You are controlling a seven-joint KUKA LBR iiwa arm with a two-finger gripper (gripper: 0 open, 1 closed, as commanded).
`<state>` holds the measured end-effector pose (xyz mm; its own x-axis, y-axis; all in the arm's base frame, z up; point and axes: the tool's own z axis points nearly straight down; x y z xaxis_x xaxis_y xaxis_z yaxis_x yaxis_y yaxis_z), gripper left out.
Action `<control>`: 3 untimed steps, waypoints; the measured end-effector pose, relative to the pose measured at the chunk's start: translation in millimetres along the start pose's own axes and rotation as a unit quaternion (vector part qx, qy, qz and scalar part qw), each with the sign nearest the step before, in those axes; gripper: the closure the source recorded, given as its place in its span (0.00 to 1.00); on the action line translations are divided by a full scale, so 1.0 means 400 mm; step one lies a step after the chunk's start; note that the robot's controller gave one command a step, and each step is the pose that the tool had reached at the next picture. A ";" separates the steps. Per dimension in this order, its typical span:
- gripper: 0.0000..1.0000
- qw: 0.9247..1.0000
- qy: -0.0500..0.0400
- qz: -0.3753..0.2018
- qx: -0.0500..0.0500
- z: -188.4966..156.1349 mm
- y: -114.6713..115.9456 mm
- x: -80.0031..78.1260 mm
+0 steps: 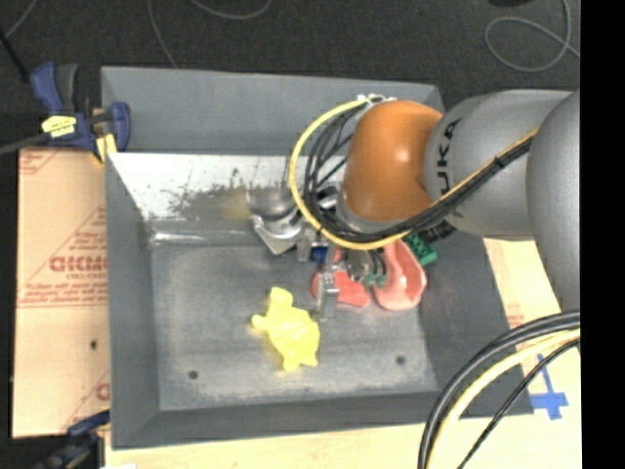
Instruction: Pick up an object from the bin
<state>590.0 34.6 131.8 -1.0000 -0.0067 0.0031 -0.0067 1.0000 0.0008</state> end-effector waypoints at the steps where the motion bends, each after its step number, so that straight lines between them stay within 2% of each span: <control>1: 0.00 1.000 -0.002 0.000 0.000 -0.011 0.000 -0.001; 2: 0.00 0.997 -0.004 -0.079 -0.001 0.012 -0.053 0.013; 3: 0.00 0.984 -0.003 -0.177 0.002 0.025 -0.151 0.021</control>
Offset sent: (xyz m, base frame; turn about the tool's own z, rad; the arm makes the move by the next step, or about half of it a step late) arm -0.0232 -0.0909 -0.0317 -0.4831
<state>582.0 -26.0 121.8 -0.9349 -0.3549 -0.0026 -0.3549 0.9349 -0.0028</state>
